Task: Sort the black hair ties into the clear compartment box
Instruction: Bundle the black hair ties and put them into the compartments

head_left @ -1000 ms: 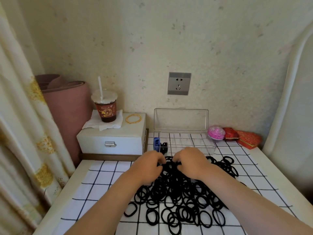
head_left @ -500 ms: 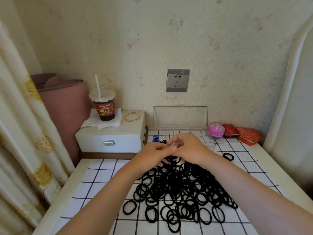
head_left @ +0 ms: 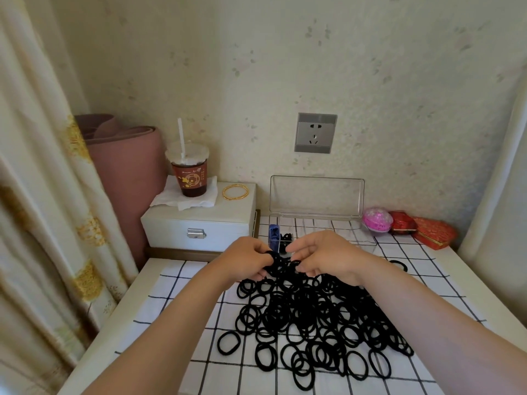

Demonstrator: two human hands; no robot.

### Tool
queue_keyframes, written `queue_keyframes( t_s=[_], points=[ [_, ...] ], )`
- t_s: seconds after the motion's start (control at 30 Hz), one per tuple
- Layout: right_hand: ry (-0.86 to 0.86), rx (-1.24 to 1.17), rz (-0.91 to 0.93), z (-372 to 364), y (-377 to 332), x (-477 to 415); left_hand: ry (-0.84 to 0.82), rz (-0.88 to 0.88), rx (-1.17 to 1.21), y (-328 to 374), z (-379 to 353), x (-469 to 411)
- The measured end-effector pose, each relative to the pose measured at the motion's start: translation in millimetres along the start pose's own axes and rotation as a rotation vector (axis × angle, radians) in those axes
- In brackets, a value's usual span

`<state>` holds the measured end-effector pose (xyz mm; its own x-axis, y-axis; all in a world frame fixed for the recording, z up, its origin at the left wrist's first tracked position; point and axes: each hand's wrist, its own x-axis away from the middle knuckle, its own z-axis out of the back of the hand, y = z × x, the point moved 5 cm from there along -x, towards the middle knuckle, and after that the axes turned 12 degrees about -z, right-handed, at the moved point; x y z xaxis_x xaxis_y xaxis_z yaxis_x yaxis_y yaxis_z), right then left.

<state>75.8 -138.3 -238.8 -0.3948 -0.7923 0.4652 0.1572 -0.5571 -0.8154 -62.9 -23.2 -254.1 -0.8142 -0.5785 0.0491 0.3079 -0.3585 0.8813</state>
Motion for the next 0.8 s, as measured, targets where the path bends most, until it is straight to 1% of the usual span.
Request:
queue_keyframes(
  t_s=[0.1,0.17,0.2,0.33,0.4,0.5,0.57,0.63,0.67,0.8],
  points=[
    [-0.074,-0.039,-0.017,-9.1,-0.1,-1.9,0.004,-0.029,-0.094,-2.1,3.2,-0.6],
    [-0.082,0.014,-0.015,-14.8,-0.7,-4.9,0.004,-0.048,-0.168,-2.4,5.4,-0.2],
    [-0.06,0.103,0.002,-17.5,-0.8,-7.6,0.01,-0.055,-0.199,-2.7,6.4,0.0],
    [0.194,0.722,0.16,-24.0,-2.5,-16.5,0.013,-0.04,-0.263,-6.0,8.4,0.8],
    [0.244,0.878,0.213,-27.2,-2.4,-18.5,0.001,-0.026,-0.257,-7.5,9.1,1.3],
    [0.256,1.056,0.186,-31.3,0.3,-22.1,0.014,-0.016,-0.209,-7.1,11.1,2.1],
    [0.298,1.15,0.168,-34.2,-2.0,-20.7,0.026,-0.017,-0.186,-5.1,12.0,2.6],
    [0.339,1.18,0.166,-35.2,-5.8,-19.4,0.036,-0.01,-0.163,-4.6,12.2,2.6],
    [0.34,1.154,0.161,-34.8,-7.4,-18.1,0.04,-0.001,-0.15,-4.8,11.8,2.8],
    [0.31,0.886,0.154,-23.6,-13.4,-7.3,0.081,0.012,-0.18,-3.4,12.6,2.7]
  ],
)
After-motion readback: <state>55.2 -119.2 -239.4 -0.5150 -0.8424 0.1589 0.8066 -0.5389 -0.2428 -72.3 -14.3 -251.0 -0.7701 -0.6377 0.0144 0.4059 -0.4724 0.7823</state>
